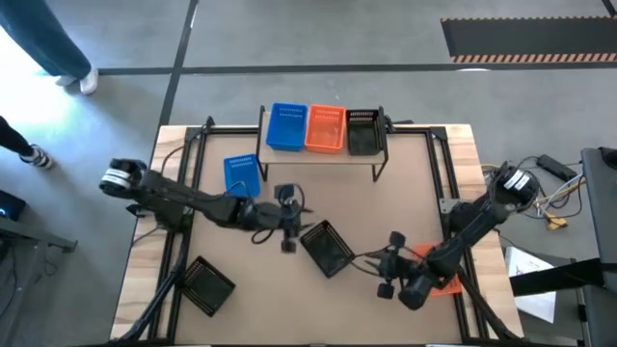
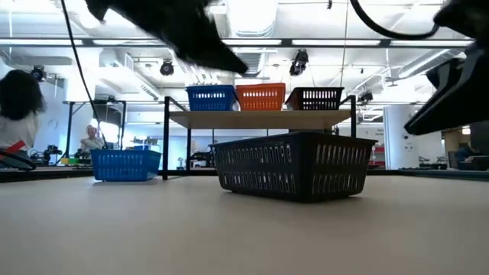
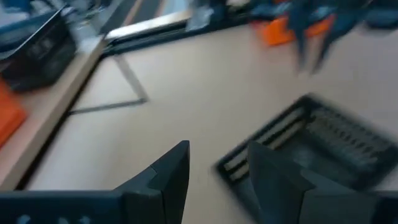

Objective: Stack baskets on shelf by color
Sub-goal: Stack the left black basket on top of the black basket on the shelf

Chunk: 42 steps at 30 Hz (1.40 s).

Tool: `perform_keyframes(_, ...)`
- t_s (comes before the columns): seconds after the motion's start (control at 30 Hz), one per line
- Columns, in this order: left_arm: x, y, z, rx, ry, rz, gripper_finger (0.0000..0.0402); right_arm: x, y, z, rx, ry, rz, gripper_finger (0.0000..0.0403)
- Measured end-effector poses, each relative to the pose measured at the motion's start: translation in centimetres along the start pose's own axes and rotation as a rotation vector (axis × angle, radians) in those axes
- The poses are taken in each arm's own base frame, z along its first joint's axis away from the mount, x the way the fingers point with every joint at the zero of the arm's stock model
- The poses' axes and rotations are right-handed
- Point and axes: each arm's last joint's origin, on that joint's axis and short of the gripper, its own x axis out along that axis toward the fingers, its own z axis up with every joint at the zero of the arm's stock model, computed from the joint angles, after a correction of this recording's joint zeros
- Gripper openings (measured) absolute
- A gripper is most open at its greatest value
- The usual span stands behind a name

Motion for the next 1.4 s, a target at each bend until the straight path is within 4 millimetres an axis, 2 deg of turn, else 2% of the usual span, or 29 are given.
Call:
perform_keyframes(0.17, -1.1, -3.7, 2.0, -0.05, -0.006, -0.101, 0.0145, 1.0, 0.7, -2.0, 0.026, -0.066, -0.093, 0.0059)
perform_keyframes(0.27, -1.6, -5.7, 1.9, -0.103, 0.101, -0.112, 0.0145, 1.7, 1.3, -2.4, 0.024, -0.063, -0.102, 0.0059)
perform_keyframes(0.43, -3.7, -8.3, 0.9, -0.176, 0.308, 0.026, 0.0145, 1.9, 2.7, -1.7, 0.001, -0.07, -0.093, 0.0059)
perform_keyframes(0.63, -9.2, -11.5, 1.4, -0.364, 0.448, 0.056, 0.0145, 1.8, 5.1, 0.3, -0.012, -0.129, -0.087, 0.0059)
perform_keyframes(0.73, -12.4, -13.7, 1.4, -0.459, 0.51, -0.019, 0.0145, 1.6, 6.5, 1.0, -0.023, -0.148, -0.074, 0.0059)
perform_keyframes(0.87, -16.6, -16.8, 0.8, -0.575, 0.554, -0.136, 0.0145, 1.6, 8.7, 1.3, -0.038, -0.173, -0.065, 0.0059)
perform_keyframes(0.97, -19.0, -18.4, -0.4, -0.657, 0.591, -0.155, 0.0145, 2.2, 10.2, 1.0, -0.083, -0.188, -0.086, 0.0059)
perform_keyframes(1.13, -21.1, -18.8, -2.7, -0.795, 0.676, -0.057, 0.0145, 3.8, 12.2, 0.4, -0.141, -0.178, -0.102, 0.0059)
perform_keyframes(1.27, -21.1, -19.2, -4.4, -0.86, 0.776, -0.037, 0.0145, 4.7, 13.4, -0.2, -0.183, -0.17, -0.11, 0.0059)
perform_keyframes(1.4, -20.4, -19.2, -5.6, -0.886, 0.787, -0.015, 0.0146, 5.2, 14.0, -0.5, -0.189, -0.169, -0.112, 0.0059)
